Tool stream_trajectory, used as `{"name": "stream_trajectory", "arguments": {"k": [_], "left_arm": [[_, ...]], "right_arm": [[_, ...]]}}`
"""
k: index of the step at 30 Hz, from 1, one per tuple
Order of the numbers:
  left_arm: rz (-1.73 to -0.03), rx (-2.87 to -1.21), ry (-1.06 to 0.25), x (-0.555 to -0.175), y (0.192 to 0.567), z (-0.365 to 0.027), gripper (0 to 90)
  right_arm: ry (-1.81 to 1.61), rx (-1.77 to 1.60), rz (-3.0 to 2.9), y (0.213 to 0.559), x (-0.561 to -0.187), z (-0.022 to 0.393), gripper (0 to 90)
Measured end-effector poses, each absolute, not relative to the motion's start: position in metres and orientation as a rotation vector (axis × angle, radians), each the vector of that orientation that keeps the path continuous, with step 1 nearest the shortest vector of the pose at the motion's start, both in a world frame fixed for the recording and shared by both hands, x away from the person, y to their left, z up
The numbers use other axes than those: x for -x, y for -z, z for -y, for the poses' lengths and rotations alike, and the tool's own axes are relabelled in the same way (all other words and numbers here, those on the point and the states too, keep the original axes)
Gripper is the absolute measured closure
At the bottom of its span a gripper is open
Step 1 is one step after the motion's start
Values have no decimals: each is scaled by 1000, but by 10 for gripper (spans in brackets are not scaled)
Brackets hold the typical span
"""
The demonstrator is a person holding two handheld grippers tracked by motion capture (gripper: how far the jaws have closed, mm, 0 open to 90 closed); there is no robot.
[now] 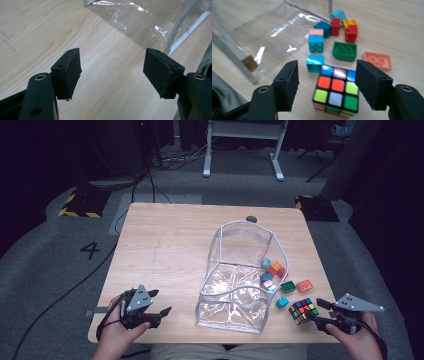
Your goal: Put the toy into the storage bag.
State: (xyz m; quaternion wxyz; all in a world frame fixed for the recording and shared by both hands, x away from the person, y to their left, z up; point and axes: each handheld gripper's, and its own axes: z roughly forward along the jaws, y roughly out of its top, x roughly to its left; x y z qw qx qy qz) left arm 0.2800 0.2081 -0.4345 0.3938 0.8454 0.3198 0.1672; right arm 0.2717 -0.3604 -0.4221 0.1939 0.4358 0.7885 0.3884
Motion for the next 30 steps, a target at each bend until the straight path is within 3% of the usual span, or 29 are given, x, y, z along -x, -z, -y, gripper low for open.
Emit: {"name": "stream_trajectory", "arguments": {"k": [17, 30], "left_arm": [[-967, -2140, -407, -298, 478, -232, 304], [-1058, -2195, -397, -306, 495, -240, 215]], "right_arm": [[-983, -1311, -2240, 464, -288, 356, 312], [-952, -1301, -2235, 473, -295, 353, 338]]}}
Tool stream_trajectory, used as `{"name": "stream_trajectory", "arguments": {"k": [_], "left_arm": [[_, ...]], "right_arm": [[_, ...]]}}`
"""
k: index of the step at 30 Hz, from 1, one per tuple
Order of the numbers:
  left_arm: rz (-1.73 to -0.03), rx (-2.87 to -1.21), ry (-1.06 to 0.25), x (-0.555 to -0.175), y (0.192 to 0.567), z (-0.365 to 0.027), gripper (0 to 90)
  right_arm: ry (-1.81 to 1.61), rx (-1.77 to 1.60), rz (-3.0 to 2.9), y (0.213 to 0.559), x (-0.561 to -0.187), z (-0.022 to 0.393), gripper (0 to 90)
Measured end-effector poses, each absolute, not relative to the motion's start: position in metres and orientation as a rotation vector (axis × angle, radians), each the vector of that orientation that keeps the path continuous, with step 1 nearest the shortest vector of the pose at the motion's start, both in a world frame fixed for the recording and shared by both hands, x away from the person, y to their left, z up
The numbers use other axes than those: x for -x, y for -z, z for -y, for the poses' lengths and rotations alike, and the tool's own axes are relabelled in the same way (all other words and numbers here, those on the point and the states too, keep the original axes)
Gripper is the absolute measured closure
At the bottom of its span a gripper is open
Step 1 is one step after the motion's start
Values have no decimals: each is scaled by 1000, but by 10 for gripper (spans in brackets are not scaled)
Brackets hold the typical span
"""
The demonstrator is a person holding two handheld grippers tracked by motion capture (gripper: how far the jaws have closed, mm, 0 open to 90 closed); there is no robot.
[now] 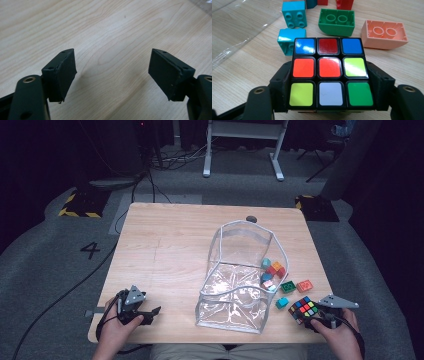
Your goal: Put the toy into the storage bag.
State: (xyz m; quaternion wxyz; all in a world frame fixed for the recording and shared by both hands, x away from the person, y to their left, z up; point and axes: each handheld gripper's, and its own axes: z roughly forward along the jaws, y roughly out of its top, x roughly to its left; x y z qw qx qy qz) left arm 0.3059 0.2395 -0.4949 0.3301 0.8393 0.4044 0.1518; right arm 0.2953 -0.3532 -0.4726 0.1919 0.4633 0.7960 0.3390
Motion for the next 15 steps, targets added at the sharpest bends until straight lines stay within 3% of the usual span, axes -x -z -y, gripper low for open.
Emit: {"name": "stream_trajectory", "arguments": {"k": [6, 15], "left_arm": [[-1057, -2183, -382, -309, 503, -240, 163], [-1063, -2179, -380, -312, 503, -239, 153]], "right_arm": [[-962, -1298, -2240, 472, -296, 354, 341], [-974, -1282, -2256, 465, -297, 356, 341]]}}
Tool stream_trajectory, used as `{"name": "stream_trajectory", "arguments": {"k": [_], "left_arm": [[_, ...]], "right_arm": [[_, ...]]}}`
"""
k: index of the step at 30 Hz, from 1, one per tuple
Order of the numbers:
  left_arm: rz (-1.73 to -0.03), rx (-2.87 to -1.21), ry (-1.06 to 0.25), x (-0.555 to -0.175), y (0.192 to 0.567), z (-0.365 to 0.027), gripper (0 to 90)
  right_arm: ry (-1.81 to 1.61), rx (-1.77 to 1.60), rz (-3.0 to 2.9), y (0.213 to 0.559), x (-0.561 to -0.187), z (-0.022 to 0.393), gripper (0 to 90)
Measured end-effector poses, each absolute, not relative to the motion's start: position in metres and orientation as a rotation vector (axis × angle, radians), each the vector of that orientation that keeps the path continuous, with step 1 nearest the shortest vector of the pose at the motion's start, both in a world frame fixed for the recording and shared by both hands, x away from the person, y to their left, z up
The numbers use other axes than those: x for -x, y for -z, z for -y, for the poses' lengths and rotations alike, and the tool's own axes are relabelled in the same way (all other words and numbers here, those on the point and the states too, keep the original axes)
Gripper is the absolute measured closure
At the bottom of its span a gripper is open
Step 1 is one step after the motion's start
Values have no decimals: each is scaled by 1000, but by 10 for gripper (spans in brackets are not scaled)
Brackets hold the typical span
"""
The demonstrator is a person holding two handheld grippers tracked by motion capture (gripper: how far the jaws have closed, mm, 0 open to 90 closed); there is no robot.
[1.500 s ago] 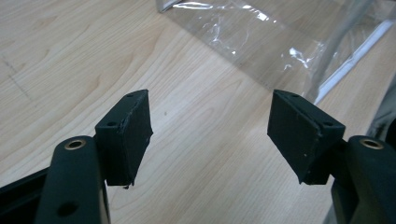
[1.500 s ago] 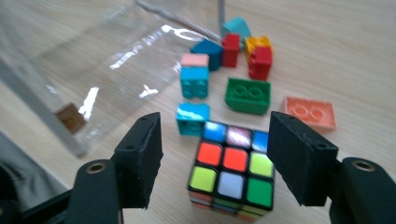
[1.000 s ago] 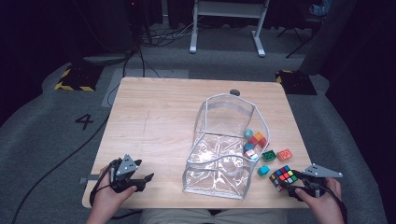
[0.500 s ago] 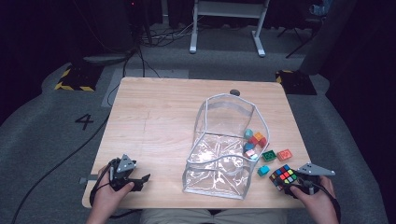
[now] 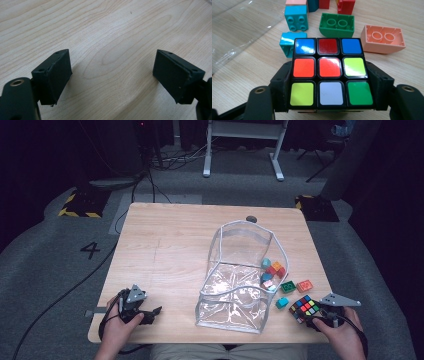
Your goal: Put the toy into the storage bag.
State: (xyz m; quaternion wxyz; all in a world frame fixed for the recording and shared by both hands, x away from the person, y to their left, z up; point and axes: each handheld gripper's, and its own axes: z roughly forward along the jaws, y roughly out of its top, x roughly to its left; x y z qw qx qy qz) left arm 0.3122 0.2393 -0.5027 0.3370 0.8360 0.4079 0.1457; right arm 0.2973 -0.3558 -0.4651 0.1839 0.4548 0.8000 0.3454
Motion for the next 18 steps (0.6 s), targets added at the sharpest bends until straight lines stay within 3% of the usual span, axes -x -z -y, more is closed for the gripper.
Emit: {"name": "stream_trajectory", "arguments": {"k": [18], "left_arm": [[-1044, -2190, -381, -317, 503, -240, 150]], "right_arm": [[-1028, -1219, -2238, 416, -306, 361, 341]]}}
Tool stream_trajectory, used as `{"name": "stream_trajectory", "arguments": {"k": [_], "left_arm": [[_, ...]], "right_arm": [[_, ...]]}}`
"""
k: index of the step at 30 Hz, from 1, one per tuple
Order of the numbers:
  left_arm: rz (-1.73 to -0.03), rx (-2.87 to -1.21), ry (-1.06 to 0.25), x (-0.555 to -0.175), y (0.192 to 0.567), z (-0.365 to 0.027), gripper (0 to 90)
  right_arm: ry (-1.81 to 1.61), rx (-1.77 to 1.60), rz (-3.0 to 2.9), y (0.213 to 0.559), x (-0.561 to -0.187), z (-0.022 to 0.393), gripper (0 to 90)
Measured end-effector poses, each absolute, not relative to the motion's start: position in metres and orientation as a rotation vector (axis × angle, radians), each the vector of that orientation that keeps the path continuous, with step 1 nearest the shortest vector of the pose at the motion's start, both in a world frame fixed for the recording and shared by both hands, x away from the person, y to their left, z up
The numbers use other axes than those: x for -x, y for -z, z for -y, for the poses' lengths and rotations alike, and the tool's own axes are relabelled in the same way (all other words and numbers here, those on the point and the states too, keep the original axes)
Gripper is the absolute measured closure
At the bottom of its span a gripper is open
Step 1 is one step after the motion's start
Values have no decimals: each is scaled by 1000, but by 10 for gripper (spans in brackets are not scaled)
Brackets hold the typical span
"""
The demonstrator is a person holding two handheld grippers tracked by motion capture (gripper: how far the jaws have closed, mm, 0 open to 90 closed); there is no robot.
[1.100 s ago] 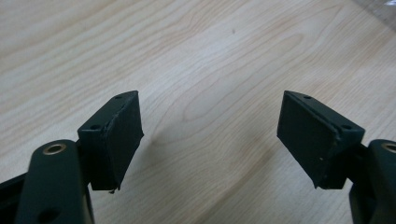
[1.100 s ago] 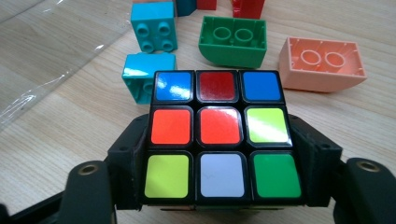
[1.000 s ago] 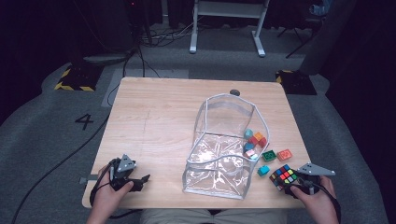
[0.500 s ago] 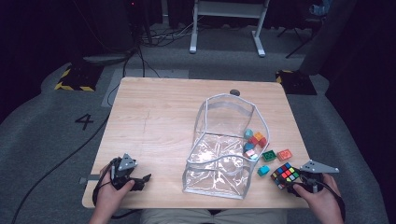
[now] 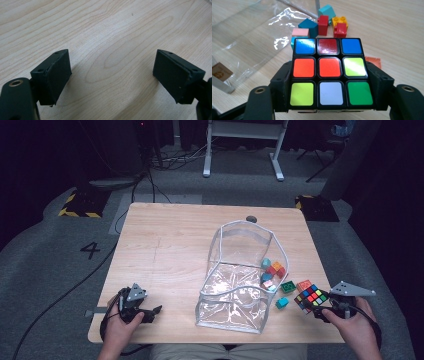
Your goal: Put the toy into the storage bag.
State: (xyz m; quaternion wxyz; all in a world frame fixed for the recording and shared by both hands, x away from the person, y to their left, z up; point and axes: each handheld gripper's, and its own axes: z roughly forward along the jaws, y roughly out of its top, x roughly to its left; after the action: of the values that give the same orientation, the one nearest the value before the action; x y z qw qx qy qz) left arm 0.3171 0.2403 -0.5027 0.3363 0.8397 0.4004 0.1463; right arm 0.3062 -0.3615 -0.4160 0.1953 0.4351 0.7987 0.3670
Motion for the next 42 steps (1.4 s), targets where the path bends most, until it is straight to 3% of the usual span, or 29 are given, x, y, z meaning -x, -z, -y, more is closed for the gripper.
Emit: {"name": "stream_trajectory", "arguments": {"k": [42], "left_arm": [[-1044, -2191, -378, -318, 503, -240, 150]], "right_arm": [[-1092, -1208, -2142, 327, -327, 390, 341]]}}
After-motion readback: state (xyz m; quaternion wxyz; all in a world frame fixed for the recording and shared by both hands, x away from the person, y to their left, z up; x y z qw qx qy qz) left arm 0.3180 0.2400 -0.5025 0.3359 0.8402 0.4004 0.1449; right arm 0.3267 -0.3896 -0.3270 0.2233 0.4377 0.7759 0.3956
